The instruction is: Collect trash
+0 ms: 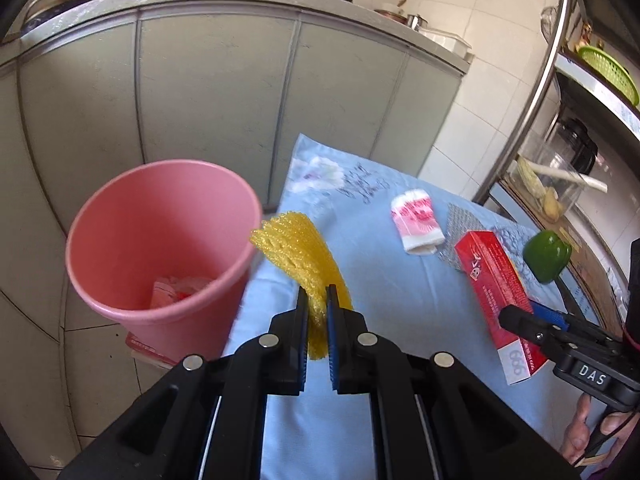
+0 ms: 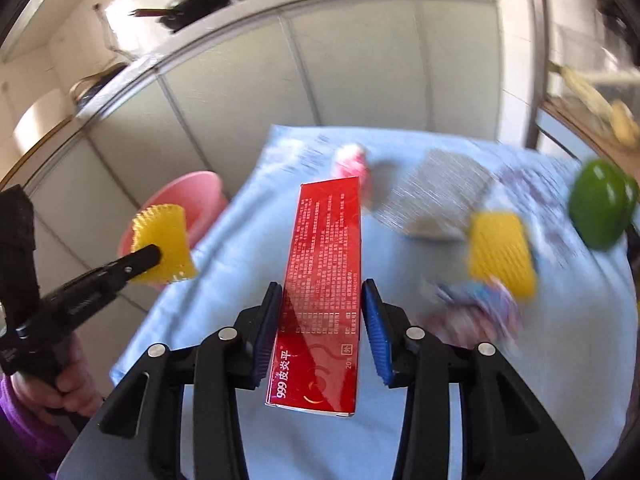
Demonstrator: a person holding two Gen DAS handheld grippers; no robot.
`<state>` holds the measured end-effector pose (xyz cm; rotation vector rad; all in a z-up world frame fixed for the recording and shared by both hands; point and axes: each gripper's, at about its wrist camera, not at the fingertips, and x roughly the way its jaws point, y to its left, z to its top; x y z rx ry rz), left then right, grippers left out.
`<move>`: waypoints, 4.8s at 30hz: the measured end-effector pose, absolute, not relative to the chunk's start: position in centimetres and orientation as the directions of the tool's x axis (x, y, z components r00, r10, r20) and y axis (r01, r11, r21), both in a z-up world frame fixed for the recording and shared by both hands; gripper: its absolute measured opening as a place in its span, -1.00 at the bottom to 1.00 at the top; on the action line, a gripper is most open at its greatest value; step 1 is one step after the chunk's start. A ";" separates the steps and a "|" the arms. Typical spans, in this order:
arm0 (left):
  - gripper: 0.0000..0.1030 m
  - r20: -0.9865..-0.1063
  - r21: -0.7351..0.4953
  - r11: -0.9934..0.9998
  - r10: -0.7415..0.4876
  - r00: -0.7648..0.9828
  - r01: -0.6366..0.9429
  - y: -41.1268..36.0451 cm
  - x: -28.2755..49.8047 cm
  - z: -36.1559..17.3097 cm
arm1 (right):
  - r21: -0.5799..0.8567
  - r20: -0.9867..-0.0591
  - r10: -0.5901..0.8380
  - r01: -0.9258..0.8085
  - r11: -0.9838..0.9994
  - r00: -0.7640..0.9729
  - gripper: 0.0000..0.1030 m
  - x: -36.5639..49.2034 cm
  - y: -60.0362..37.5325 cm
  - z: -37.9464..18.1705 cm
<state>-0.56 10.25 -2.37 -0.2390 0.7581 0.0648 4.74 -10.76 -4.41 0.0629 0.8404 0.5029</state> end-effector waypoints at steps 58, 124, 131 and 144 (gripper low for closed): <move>-0.02 -0.686 -0.200 0.920 0.114 0.719 -0.336 18.2 -0.6 -1.3 | 0.186 -0.700 0.558 -0.640 0.745 0.446 -0.16 6.5 2.8 -4.2; -0.96 -0.776 -0.284 0.958 -0.204 0.597 -0.041 0.3 17.2 -9.1 | 0.196 -0.793 0.244 -0.145 0.970 0.558 -0.17 13.6 -22.8 -10.8; -1.00 -0.723 -0.313 0.949 -0.216 0.656 -0.032 1.8 14.8 -7.9 | 0.184 -0.786 0.264 -0.195 0.963 0.559 -0.81 13.3 -22.1 -10.0; -0.99 -0.679 -0.252 0.965 -0.118 0.724 -0.079 1.5 6.4 -6.8 | 0.078 -0.804 0.175 -0.191 0.978 0.569 -0.82 11.5 -20.9 -7.5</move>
